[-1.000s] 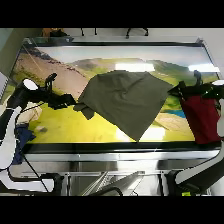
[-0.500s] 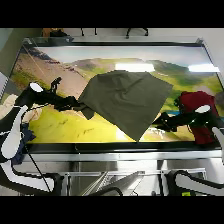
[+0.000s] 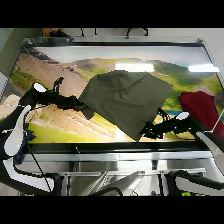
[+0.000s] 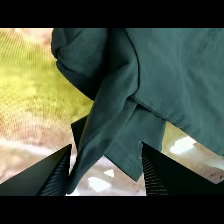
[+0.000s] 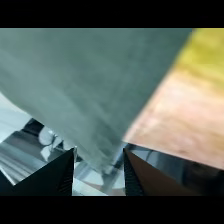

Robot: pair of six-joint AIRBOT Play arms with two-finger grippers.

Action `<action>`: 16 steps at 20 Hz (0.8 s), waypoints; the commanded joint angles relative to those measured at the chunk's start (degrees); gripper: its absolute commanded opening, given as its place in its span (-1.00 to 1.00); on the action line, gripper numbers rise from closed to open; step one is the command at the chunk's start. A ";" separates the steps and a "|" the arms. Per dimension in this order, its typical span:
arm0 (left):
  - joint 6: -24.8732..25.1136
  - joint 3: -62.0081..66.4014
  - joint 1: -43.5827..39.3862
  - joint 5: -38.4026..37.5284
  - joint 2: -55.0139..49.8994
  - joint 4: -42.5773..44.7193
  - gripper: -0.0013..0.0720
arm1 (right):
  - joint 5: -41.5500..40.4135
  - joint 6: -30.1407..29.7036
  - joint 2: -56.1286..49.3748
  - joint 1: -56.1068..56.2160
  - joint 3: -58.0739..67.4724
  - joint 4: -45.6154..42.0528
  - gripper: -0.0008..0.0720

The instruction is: Fold the shirts.

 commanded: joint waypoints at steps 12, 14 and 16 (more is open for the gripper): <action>2.32 14.56 -0.48 -9.97 3.21 -12.20 -0.94 | -1.86 -27.21 7.52 0.66 11.65 27.36 -0.93; 0.33 22.88 -1.77 -11.06 10.88 -13.14 -0.94 | 0.63 -27.17 13.29 -4.00 22.95 27.36 -0.93; -0.87 34.23 -3.15 -11.08 18.82 -12.96 -0.94 | 4.46 -27.19 16.83 -10.43 38.10 27.34 -0.93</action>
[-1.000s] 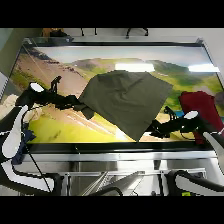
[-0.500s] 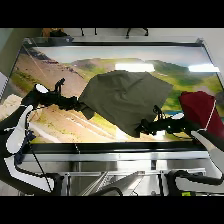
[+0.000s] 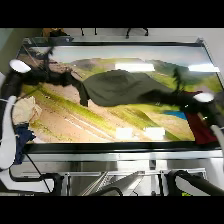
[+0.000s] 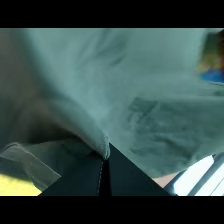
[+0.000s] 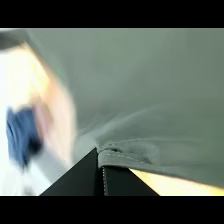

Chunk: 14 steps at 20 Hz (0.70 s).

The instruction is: Fold the shirts.

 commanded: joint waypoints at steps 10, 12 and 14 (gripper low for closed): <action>0.83 19.61 -2.86 15.96 39.50 12.17 -0.94 | 8.61 1.97 5.05 -23.91 61.64 -4.85 -0.93; 1.36 14.34 -2.86 16.50 38.64 13.22 -0.94 | 10.67 2.12 2.10 -24.22 58.45 -2.78 -0.93; 1.36 12.39 -2.86 14.99 32.85 12.68 -0.94 | 13.49 2.08 -1.97 -23.63 53.24 1.22 -0.93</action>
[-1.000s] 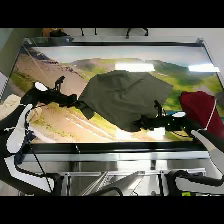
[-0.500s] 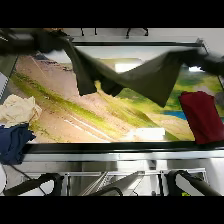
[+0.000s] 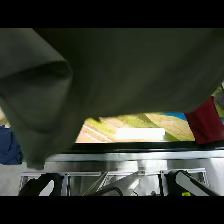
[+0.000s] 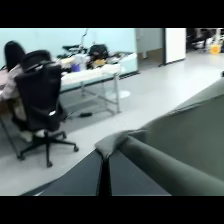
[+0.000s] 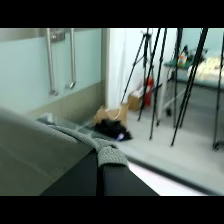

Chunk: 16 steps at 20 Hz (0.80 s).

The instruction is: Fold the shirts.

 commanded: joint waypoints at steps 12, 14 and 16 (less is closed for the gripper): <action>-0.44 10.27 -0.48 -3.34 -64.61 -0.42 -0.93 | -19.69 -1.33 -45.66 18.45 -20.02 -13.53 -0.93; -0.37 5.92 1.27 0.04 -63.80 -0.59 -0.92 | -21.90 -1.36 -48.57 18.32 -19.91 -12.85 -0.93; -0.39 4.42 3.21 0.31 -61.53 -0.87 0.07 | -23.78 -1.31 -48.74 18.01 -19.85 -12.70 -0.91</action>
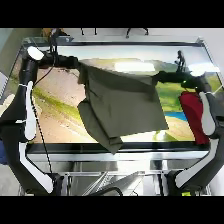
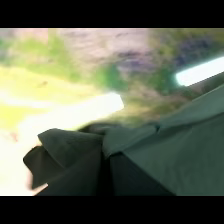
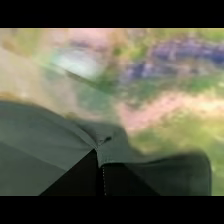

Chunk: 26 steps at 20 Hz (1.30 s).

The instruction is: Fold the shirts.

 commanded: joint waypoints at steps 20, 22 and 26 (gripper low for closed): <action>-13.27 -75.78 -3.23 0.76 32.06 -4.79 0.96 | 33.68 6.03 1.53 -21.84 0.31 2.16 -0.31; -13.20 -76.70 -5.31 6.29 32.06 -5.40 0.96 | 34.36 6.05 1.53 -21.84 0.31 2.16 -0.31; -12.24 -76.54 -7.91 13.07 32.06 -7.74 0.91 | 35.74 6.01 1.53 -21.84 0.31 2.12 -0.31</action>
